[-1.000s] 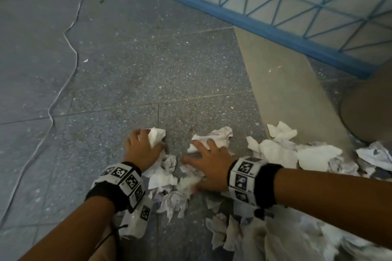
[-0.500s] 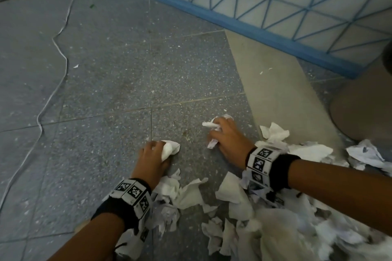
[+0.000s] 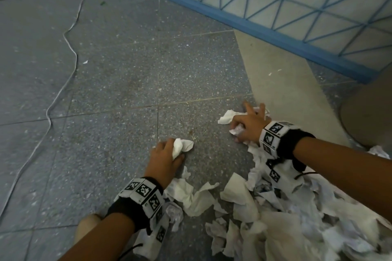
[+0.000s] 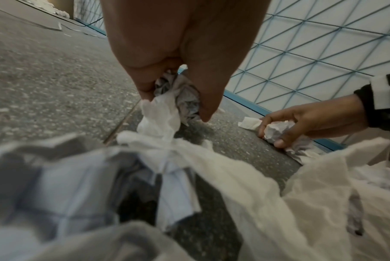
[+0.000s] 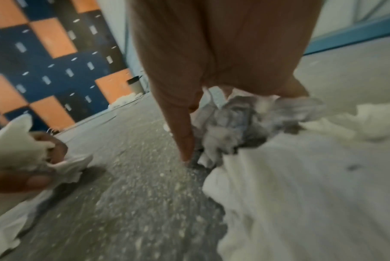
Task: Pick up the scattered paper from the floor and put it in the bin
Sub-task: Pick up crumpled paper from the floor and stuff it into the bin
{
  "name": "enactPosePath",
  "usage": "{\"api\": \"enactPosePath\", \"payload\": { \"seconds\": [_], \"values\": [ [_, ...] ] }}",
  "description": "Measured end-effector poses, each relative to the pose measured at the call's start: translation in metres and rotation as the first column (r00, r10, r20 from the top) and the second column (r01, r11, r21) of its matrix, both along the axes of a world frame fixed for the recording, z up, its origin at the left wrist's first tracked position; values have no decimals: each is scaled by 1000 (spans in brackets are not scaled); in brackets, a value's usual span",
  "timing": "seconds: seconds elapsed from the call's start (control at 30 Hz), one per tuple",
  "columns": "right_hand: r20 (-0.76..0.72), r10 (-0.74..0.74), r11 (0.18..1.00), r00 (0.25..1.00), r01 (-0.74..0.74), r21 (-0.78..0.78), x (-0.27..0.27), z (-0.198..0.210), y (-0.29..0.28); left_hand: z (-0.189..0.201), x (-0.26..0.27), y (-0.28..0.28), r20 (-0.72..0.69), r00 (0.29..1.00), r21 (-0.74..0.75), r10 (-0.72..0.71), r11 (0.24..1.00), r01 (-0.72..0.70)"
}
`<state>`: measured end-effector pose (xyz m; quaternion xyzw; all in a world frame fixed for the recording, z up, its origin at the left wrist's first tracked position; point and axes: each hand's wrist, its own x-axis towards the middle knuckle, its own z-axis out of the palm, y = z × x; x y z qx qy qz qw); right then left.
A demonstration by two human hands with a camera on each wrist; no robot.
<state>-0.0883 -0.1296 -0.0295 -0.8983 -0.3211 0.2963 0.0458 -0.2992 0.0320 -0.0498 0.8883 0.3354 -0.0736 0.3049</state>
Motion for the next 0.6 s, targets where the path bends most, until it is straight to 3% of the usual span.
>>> {"api": "enactPosePath", "payload": {
  "seconds": [0.13, 0.23, 0.33, 0.43, 0.53, 0.6],
  "values": [
    [59, 122, 990, 991, -125, 60, -9, -5, 1, 1, 6, -1, 12, 1000, -23, -2, 1000, 2],
    [23, 97, 984, 995, -99, 151, -18, 3, -9, 9, 20, -7, 49, 999, -77, -21, 997, 25],
    [3, -34, 958, 999, 32, 283, -11, 22, -29, 33, 50, -23, 161, 987, -169, -25, 984, 53],
    [28, -217, 863, 976, 179, 472, 8, 71, -54, 76, 93, -52, 309, 950, -257, -48, 957, 132],
    [41, -426, 673, 904, 286, 683, 33, 140, -91, 126, 142, -87, 451, 891, -330, -50, 919, 218],
    [69, -551, 563, 832, 309, 767, 52, 188, -125, 163, 178, -117, 572, 819, -414, -53, 843, 343]
  ]
}}
